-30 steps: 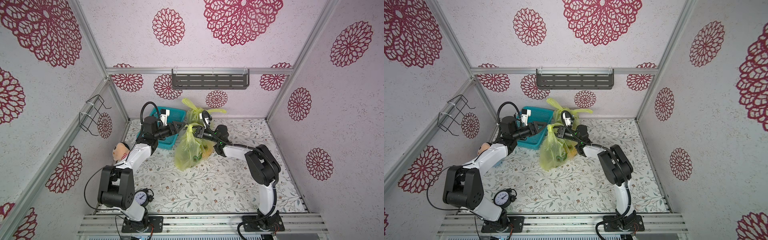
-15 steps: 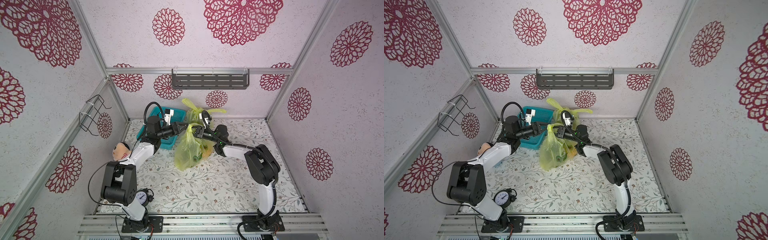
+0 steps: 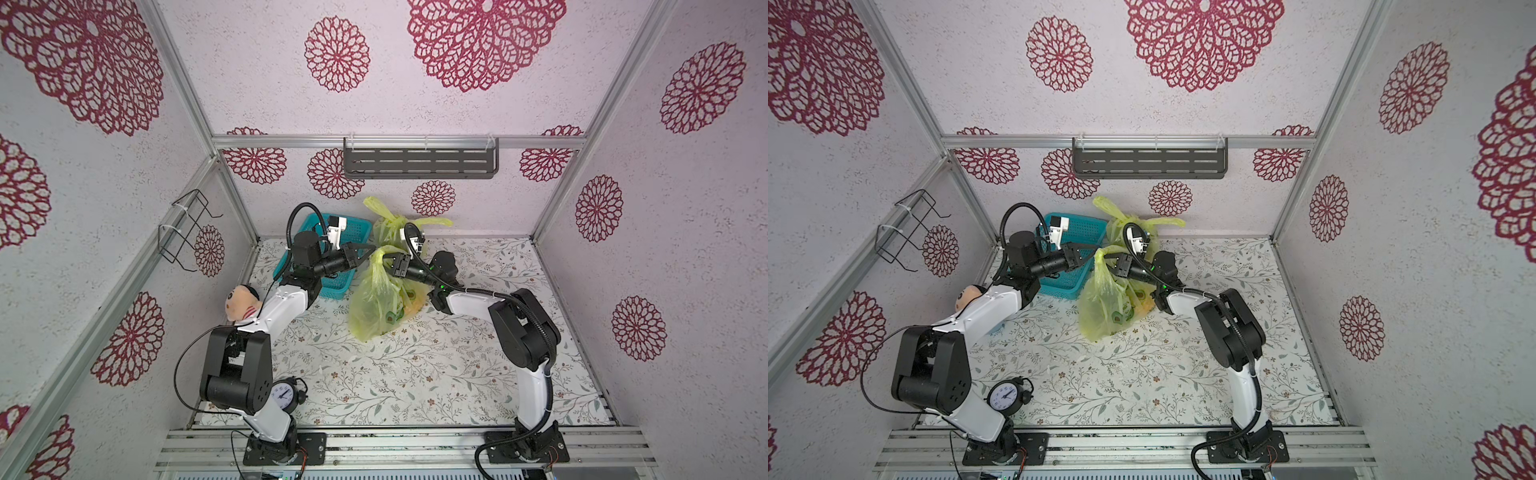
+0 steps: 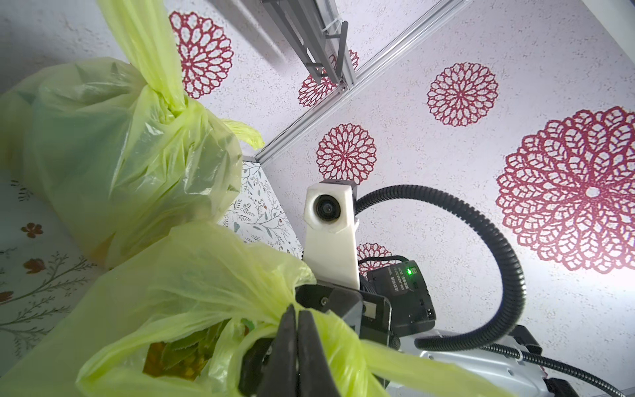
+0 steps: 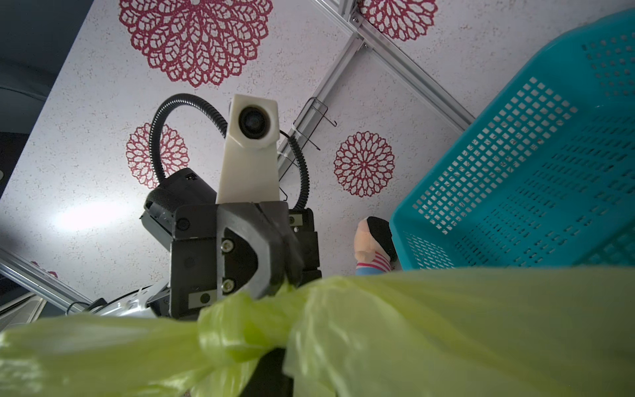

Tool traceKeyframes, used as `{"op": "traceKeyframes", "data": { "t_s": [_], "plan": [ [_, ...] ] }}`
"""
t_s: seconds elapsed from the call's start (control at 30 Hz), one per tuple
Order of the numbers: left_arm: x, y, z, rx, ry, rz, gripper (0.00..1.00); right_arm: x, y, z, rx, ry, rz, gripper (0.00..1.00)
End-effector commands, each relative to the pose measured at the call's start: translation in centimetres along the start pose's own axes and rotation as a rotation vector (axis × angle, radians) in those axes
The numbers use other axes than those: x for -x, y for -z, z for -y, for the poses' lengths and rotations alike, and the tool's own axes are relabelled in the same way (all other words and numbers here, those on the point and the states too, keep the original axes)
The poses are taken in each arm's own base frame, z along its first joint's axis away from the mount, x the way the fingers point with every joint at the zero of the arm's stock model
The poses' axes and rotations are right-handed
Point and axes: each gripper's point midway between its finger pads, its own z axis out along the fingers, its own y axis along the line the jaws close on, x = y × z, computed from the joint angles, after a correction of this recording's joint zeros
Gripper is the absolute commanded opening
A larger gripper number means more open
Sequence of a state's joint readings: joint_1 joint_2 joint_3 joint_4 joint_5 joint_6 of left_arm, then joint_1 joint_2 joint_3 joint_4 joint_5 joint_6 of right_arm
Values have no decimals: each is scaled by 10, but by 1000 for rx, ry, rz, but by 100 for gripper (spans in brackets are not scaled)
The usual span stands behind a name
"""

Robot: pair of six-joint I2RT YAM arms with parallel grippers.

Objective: Place the pineapple into a plastic bag & tie a knot
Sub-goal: Tie the plastic bag at the center of the board.

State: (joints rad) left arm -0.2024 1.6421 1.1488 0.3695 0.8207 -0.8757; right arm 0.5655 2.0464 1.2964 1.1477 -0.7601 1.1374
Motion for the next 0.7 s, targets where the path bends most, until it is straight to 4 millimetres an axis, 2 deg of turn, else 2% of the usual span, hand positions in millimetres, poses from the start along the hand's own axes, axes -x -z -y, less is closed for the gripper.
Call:
{"op": "traceKeyframes", "data": {
  "t_s": [0.0, 0.07, 0.13, 0.3, 0.37, 0.47, 0.6, 0.67],
  "plan": [
    [7, 6, 16, -14, -48, 28, 0, 16, 1, -26, 42, 84, 35, 11],
    [7, 6, 15, -15, -44, 28, 0, 16, 0, -27, 50, 89, 30, 0],
    [6, 5, 15, -18, -40, 26, 1, 18, -3, -32, 65, 98, 25, 0],
    [2, 4, 9, -10, -27, 24, 20, 19, -9, -42, 98, 113, 12, 0],
    [1, 4, 7, -5, -24, 25, 22, 19, -10, -45, 111, 112, 6, 0],
    [0, 4, 6, -3, -22, 24, 17, 18, -11, -47, 125, 102, 5, 0],
    [3, 6, 9, -6, -33, 37, 0, 17, -9, -44, 116, 96, 8, 0],
    [6, 9, 12, -3, -46, 49, 0, 18, -5, -40, 97, 93, 17, 0]
  ]
}}
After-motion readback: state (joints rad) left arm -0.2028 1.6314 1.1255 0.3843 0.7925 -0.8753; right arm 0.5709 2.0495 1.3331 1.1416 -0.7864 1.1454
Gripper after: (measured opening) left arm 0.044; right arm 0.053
